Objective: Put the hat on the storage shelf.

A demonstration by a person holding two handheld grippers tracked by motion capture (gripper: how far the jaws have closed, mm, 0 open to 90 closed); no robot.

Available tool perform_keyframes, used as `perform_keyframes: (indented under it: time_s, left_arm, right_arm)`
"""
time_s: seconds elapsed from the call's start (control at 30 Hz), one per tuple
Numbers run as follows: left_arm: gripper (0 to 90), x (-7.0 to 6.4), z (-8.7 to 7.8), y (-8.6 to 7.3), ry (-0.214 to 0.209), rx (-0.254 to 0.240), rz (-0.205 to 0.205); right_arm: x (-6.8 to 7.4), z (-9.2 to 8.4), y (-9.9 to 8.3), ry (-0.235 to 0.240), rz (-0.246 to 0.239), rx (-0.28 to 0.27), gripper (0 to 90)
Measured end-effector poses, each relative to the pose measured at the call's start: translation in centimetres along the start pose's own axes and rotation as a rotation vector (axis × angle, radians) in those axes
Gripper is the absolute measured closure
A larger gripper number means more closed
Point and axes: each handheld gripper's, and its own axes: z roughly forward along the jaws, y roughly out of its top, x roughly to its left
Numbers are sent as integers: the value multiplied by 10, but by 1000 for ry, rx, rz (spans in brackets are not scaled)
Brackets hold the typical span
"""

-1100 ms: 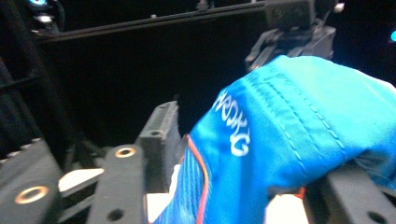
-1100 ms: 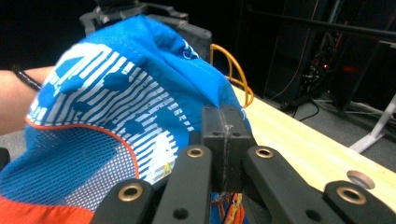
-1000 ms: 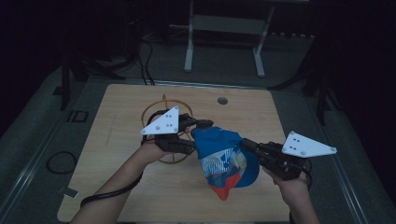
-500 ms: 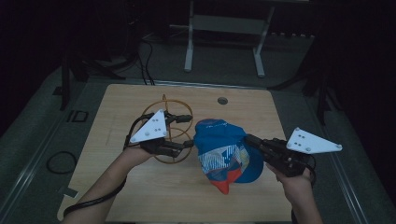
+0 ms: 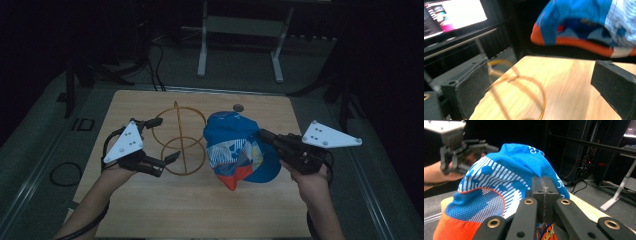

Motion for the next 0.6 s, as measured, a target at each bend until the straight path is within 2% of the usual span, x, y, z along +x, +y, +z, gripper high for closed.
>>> perform_keyframes:
  time_s: [0.33,0.4,0.47,0.53,0.6]
  left_arm:
    - [16,4,-30,-61,131,57,-110]
    - [16,3,-32,-73,141,65,-133]
    - [16,-1,-34,-86,180,72,-125]
    - [17,-5,-36,-99,184,84,-142]
    - [17,-9,-37,-112,204,94,-142]
  right_arm:
    - [-3,39,33,14,-8,-33,900]
    - [-4,48,39,25,-4,-40,900]
    - [-3,58,44,26,-6,-35,900]
    - [-4,69,49,32,-3,-35,900]
    - [-4,79,53,44,5,-34,900]
